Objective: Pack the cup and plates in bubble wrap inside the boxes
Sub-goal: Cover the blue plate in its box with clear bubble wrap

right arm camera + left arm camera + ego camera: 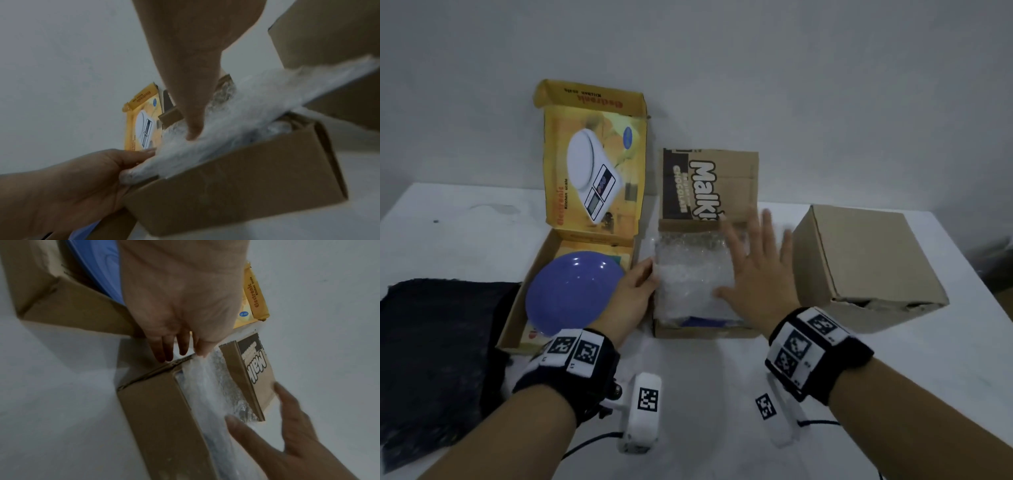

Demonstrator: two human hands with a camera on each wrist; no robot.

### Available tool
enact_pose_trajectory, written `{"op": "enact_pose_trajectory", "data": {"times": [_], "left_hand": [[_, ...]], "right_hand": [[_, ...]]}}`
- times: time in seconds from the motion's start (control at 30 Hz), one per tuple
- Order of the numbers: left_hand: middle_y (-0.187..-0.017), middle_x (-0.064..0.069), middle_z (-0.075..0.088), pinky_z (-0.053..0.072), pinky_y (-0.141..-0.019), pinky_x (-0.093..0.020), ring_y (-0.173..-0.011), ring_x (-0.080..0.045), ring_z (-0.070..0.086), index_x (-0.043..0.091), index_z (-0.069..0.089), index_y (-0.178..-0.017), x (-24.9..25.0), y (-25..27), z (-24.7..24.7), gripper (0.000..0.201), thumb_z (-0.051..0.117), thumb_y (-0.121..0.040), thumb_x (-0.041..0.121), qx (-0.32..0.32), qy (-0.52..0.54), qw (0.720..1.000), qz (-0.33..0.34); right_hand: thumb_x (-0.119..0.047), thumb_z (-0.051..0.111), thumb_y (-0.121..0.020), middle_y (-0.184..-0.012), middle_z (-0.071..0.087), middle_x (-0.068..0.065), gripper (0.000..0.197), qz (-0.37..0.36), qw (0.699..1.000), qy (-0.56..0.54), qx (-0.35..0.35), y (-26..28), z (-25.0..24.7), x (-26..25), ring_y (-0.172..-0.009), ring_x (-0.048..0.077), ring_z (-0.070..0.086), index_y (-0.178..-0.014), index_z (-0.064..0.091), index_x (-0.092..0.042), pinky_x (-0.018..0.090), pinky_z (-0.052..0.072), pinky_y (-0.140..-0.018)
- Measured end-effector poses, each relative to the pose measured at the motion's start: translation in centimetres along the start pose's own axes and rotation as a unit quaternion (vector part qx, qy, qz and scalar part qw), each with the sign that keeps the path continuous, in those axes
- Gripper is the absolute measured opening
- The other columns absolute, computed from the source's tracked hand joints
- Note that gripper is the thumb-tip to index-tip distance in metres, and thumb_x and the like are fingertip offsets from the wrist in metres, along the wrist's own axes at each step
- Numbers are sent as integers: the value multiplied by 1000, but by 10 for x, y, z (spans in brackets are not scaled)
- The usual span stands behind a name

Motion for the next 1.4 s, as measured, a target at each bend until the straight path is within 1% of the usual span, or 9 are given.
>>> {"op": "enact_pose_trajectory", "data": {"times": [0.1, 0.27, 0.4, 0.5, 0.7, 0.9, 1.1, 1.3, 1.4], "left_hand": [[-119, 12, 44, 40, -85, -18, -113, -5, 42, 17, 37, -142, -4, -3, 3, 43, 41, -99, 10, 0, -18, 1000, 20], [-131, 15, 44, 40, -97, -25, -121, -5, 43, 30, 24, -147, -8, -7, 2, 60, 42, -97, 4, -1, -73, 995, 75], [-139, 5, 48, 46, -63, -18, -75, -7, 58, 46, 11, -147, 0, -7, 8, 73, 43, -95, 5, -5, -212, 965, 151], [-158, 7, 15, 53, -75, -28, -107, -20, 59, 46, 6, -147, 3, -10, 14, 78, 41, -93, 1, -6, -306, 933, 187], [-159, -1, 10, 35, -106, -25, -140, -22, 31, 30, 14, -150, -6, -22, 19, 65, 38, -95, 5, -19, -362, 917, 166], [-159, -4, 10, 34, -110, -31, -139, -24, 32, 24, 18, -150, -12, -28, 19, 61, 38, -95, 6, -15, -396, 907, 145], [-160, -2, 8, 29, -114, -34, -144, -21, 21, 23, 16, -151, -17, -31, 19, 61, 37, -96, 9, -16, -413, 900, 136], [-159, -3, 10, 26, -112, -28, -143, -21, 23, 22, 16, -151, -13, -31, 19, 59, 37, -97, 11, -4, -417, 898, 141], [-159, -1, 9, 27, -114, -30, -143, -21, 23, 24, 16, -151, -14, -31, 19, 59, 37, -98, 12, -4, -418, 899, 128]], "right_hand": [[-77, 24, -81, -154, -29, 12, 87, -38, 995, -74, -49, -4, 34, -20, -141, 32, -26, -146, -18, -37, 60, -7, -113], [-82, 32, -76, -149, -38, 11, 93, -19, 974, -122, -192, -9, 89, -39, -135, 32, -38, -144, -20, -44, 54, -23, -107], [-84, 35, -73, -147, -42, 7, 95, -26, 957, -154, -246, -15, 109, -44, -134, 29, -41, -138, -25, -49, 51, -28, -103], [-78, 41, -76, -150, -38, 7, 94, -25, 952, -175, -251, -16, 110, -45, -136, 28, -38, -141, -21, -48, 51, -25, -106], [-29, 57, -84, -144, 35, 15, 51, 17, 975, -221, 22, -25, 30, -7, -136, 34, 27, -133, 48, -19, 47, 26, -112], [8, 51, -79, -127, 44, 11, 50, 41, 972, -231, -3, -14, 24, 15, -116, 28, 40, -124, 52, -14, 34, 40, -95], [-14, 56, -81, -139, 31, 16, 59, 123, 985, -120, -17, -7, 21, 27, -122, 34, 37, -136, 34, -17, 41, 41, -92], [6, 57, -72, -126, 31, 18, 67, 121, 975, -186, 5, -11, 14, 27, -99, 38, 49, -131, 29, -13, 35, 45, -66], [-13, 62, -79, -130, 40, 20, 71, 217, 952, -194, -94, -4, 40, 45, -99, 37, 53, -133, 17, -21, 36, 46, -67]]}}
Point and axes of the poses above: each hand's wrist, its own y-axis away from the middle knuckle, its own z-axis out of the palm, x = y × z, the point moved 9 cm from there along -y, towards the middle knuckle
